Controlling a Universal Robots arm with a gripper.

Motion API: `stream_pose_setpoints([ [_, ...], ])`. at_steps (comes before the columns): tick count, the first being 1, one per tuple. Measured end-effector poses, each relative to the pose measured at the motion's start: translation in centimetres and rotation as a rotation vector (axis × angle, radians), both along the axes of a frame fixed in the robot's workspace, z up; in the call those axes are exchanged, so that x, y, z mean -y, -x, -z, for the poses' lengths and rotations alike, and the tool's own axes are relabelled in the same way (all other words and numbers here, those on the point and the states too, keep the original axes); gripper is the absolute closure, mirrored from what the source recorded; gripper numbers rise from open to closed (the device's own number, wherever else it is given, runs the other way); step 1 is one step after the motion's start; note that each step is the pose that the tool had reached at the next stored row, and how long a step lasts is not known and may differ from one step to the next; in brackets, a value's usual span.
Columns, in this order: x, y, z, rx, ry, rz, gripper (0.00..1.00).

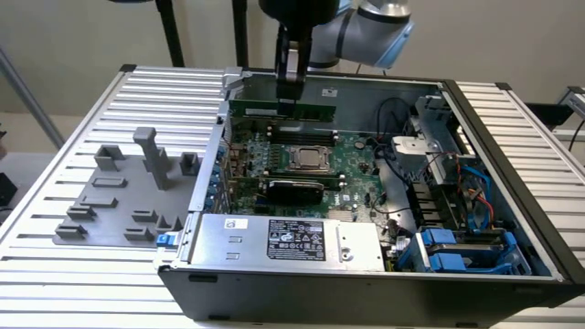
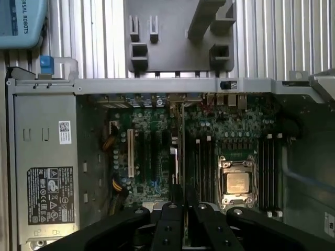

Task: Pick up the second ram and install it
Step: 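Pick up the second ram and move it above second insertion slot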

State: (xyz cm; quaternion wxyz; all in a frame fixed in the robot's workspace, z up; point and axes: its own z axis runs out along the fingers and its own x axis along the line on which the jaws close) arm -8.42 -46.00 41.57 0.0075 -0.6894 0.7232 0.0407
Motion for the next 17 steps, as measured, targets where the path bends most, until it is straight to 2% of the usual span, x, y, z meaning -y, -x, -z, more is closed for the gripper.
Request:
stream_pose_setpoints([
  [3, -0.50, -1.3, 0.47, -0.0001, 0.0002, 0.000, 0.87],
  [9, -2.05, -3.9, 1.57, -0.0001, 0.0001, 0.000, 0.87],
  [17, -5.54, -4.4, 2.94, -0.0001, 0.0002, 0.000, 0.87],
])
